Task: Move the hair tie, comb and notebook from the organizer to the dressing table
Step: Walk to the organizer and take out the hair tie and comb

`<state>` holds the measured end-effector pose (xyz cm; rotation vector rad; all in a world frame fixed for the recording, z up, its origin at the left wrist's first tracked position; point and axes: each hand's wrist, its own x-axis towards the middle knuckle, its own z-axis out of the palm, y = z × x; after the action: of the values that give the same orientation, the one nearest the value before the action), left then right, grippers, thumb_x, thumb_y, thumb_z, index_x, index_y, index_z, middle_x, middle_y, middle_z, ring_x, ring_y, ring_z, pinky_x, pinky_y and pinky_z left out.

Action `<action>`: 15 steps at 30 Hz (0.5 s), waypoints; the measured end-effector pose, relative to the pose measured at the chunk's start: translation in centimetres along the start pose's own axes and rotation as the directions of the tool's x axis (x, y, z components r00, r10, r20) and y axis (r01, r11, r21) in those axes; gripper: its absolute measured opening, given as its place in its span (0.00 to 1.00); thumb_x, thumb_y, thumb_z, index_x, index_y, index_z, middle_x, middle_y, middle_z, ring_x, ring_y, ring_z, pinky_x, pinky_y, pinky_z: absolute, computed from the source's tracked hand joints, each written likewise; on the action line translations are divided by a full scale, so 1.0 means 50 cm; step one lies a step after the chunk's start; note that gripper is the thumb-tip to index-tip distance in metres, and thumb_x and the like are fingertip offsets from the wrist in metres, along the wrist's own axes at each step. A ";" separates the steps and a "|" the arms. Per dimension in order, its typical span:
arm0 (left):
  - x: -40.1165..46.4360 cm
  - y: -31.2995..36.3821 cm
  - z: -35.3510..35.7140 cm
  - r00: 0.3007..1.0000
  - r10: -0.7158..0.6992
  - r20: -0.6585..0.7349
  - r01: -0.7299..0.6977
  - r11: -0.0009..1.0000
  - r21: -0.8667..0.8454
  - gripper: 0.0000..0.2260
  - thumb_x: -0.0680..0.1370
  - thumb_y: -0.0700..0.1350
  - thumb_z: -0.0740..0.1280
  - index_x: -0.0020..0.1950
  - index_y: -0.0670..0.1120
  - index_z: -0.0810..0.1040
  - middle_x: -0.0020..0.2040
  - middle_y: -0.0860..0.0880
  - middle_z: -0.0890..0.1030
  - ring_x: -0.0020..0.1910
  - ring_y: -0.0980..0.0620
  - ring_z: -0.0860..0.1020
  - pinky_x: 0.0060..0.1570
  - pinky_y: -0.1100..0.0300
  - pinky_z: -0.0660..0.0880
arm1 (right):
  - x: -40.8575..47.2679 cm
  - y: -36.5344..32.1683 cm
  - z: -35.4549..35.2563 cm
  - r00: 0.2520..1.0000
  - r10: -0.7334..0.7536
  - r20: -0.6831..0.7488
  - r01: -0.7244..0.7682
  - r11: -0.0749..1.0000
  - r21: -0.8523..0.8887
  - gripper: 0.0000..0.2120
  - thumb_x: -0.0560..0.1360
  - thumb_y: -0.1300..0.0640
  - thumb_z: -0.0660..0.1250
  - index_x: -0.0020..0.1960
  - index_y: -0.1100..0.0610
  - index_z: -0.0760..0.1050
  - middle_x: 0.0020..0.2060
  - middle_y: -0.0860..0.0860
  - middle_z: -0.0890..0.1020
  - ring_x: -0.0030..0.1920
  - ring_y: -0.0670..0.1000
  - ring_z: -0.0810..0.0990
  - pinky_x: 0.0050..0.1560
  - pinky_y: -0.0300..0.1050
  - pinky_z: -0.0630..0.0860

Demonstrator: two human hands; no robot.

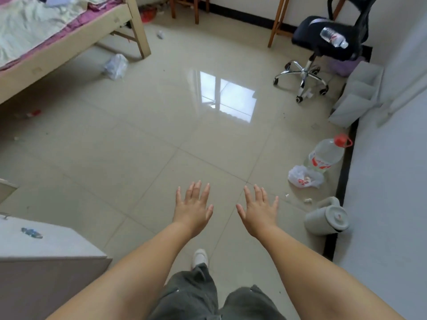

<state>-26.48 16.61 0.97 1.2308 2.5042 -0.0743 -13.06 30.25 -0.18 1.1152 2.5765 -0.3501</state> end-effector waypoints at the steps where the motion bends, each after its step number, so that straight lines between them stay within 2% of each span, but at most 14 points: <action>1: 0.043 -0.014 -0.024 1.000 0.005 -0.001 -0.005 1.000 0.020 0.28 0.79 0.56 0.46 0.75 0.50 0.40 0.78 0.46 0.47 0.77 0.48 0.44 0.72 0.40 0.42 | 0.039 -0.014 -0.025 1.000 0.009 -0.005 -0.009 1.000 0.013 0.30 0.77 0.40 0.46 0.75 0.49 0.44 0.77 0.54 0.51 0.76 0.54 0.47 0.71 0.66 0.45; 5: 0.218 -0.041 -0.102 1.000 0.013 -0.007 -0.012 0.998 0.055 0.28 0.79 0.57 0.46 0.75 0.49 0.40 0.78 0.45 0.47 0.77 0.48 0.45 0.72 0.40 0.41 | 0.190 -0.035 -0.108 0.999 0.024 -0.027 -0.022 0.999 0.039 0.29 0.78 0.41 0.46 0.75 0.49 0.45 0.77 0.54 0.51 0.76 0.54 0.48 0.72 0.66 0.46; 11: 0.539 0.002 -0.199 0.987 0.159 -0.017 -0.157 0.984 0.080 0.27 0.79 0.57 0.44 0.75 0.50 0.39 0.78 0.46 0.44 0.77 0.48 0.42 0.72 0.40 0.38 | 0.470 0.031 -0.212 0.994 0.101 -0.048 -0.099 0.994 0.042 0.29 0.78 0.42 0.46 0.75 0.50 0.43 0.77 0.54 0.50 0.76 0.55 0.48 0.72 0.66 0.47; 15: 0.774 0.053 -0.293 0.990 0.133 -0.052 -0.131 0.991 0.040 0.27 0.79 0.56 0.46 0.75 0.50 0.40 0.78 0.46 0.46 0.77 0.47 0.44 0.72 0.41 0.39 | 0.682 0.098 -0.316 0.992 0.104 -0.070 -0.101 0.994 0.044 0.28 0.78 0.42 0.46 0.75 0.49 0.45 0.77 0.54 0.51 0.76 0.55 0.48 0.72 0.65 0.47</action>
<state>-50.34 50.48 2.18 1.4279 2.4697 -0.0544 -34.46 61.52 1.08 1.2924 2.5721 -0.3450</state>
